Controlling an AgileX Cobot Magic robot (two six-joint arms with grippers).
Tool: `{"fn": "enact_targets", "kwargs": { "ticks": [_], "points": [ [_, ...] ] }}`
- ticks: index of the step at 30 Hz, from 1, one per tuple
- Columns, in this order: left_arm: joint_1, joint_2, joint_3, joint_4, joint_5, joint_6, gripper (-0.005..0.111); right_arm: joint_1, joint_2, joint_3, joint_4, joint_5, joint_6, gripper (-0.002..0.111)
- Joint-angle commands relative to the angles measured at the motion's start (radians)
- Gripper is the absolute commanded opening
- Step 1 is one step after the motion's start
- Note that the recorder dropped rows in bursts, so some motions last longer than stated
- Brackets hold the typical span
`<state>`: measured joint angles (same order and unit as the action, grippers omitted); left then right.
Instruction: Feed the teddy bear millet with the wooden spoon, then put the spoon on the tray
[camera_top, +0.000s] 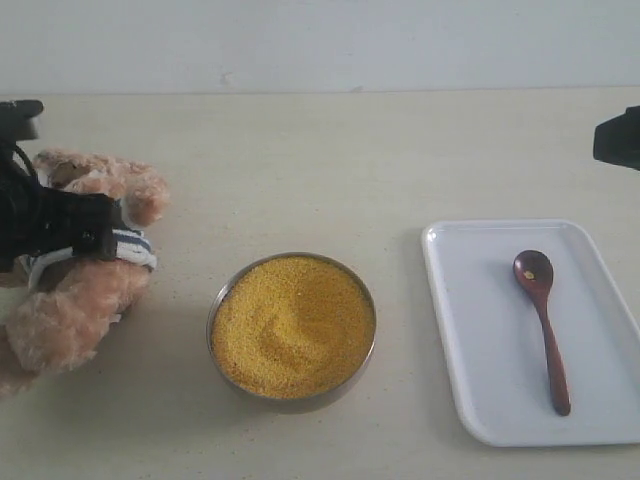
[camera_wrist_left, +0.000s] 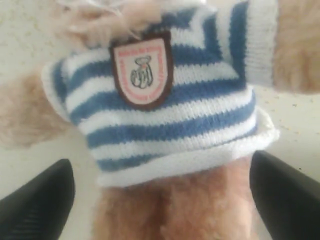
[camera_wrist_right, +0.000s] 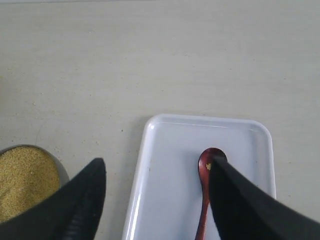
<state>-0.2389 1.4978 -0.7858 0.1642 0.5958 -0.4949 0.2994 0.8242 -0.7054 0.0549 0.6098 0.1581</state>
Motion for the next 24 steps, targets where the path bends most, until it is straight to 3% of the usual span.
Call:
{"fn": "enact_targets", "kwargs": {
  "ticks": [1,3,4,5,6,7,14,19,24],
  "points": [
    [0.009,-0.137,-0.006,0.069,0.038,0.0,0.082,0.002,-0.004,-0.005,0.025,-0.012,-0.016,0.054],
    [0.009,-0.195,-0.006,0.071,0.047,0.0,0.068,0.002,-0.014,-0.005,0.025,-0.026,-0.016,0.037],
    [0.009,-0.228,-0.006,0.071,0.052,0.0,0.055,0.002,-0.017,-0.005,0.025,-0.031,-0.016,0.027],
    [0.009,-0.286,-0.006,0.071,0.052,0.0,0.027,0.002,-0.04,0.0,0.023,-0.049,-0.016,0.0],
    [0.009,-0.318,-0.006,0.071,0.046,0.0,0.011,0.002,-0.052,0.009,0.023,-0.07,-0.015,0.001],
    [0.009,-0.383,-0.003,0.063,0.025,0.004,0.005,0.002,-0.096,0.054,0.025,-0.141,-0.015,0.001],
    [0.009,-0.772,0.177,0.03,-0.211,0.002,0.005,0.002,-0.409,0.435,0.067,-0.431,0.019,0.001],
    [0.009,-0.976,0.214,0.036,-0.208,0.002,0.005,0.002,-0.475,0.561,0.074,-0.416,0.141,0.001],
    [0.009,-1.062,0.214,0.036,-0.205,0.002,0.005,0.002,-0.475,0.627,0.213,-0.565,0.251,0.001]
  ]
}}
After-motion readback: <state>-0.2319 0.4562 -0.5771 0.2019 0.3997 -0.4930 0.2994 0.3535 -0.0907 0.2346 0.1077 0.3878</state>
